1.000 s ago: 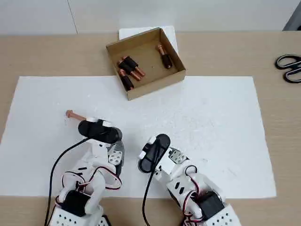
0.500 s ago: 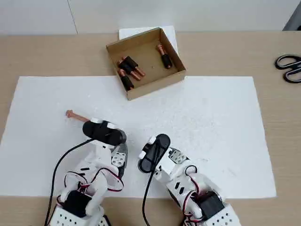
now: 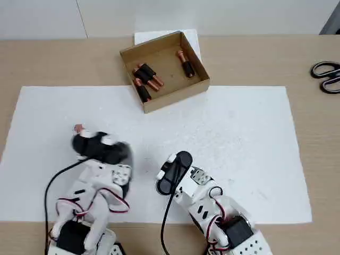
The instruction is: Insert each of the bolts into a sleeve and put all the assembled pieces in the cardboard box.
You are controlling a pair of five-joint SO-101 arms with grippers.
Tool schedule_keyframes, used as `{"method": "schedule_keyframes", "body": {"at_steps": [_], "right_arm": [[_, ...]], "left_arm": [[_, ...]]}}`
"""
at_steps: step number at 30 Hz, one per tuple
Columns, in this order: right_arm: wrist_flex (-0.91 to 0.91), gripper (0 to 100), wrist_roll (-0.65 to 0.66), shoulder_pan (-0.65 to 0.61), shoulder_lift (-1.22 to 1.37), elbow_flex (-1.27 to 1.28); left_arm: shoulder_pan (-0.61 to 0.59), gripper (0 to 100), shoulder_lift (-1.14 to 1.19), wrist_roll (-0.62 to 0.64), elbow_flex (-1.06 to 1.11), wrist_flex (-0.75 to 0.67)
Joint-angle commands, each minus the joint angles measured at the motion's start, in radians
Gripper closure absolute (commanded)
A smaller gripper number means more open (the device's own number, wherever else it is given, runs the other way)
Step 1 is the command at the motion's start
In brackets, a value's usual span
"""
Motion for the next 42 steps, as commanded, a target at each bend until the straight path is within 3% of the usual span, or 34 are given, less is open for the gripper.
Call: {"method": "schedule_keyframes", "body": {"at_steps": [1, 4, 8, 11, 15, 20, 25, 32, 37, 42], "right_arm": [[0.002, 99.1, 0.008, -0.002, -0.012, 0.006], [0.002, 99.1, 0.008, -0.002, -0.012, 0.006], [0.002, 99.1, 0.008, -0.002, -0.012, 0.006], [0.002, 99.1, 0.008, -0.002, -0.012, 0.006], [0.002, 99.1, 0.008, -0.002, -0.012, 0.006], [0.002, 99.1, 0.008, -0.004, -0.012, 0.006], [0.002, 99.1, 0.008, -0.005, -0.012, 0.006], [0.004, 99.1, 0.008, -0.005, -0.012, 0.006], [0.002, 99.1, 0.008, -0.007, -0.010, 0.006], [0.004, 99.1, 0.008, -0.007, -0.012, 0.006]], "left_arm": [[-0.135, 99, 0.000, -0.037, -0.073, -0.005], [-0.193, 99, 0.089, -0.037, -0.154, 0.005], [-0.198, 99, 0.434, -0.034, -0.390, 0.063], [-0.196, 99, 0.769, 0.003, -0.657, 0.209], [-0.195, 99, 1.162, 0.155, -0.944, 0.417], [-0.161, 99, 1.395, 0.244, -1.184, 0.632], [-0.129, 99, 1.410, 0.376, -1.218, 0.608], [-0.232, 99, 1.418, 0.390, -1.199, 0.517], [-0.244, 99, 1.416, 0.397, -1.038, 0.468], [-0.278, 99, 1.415, 0.554, -0.915, 0.344]]}}
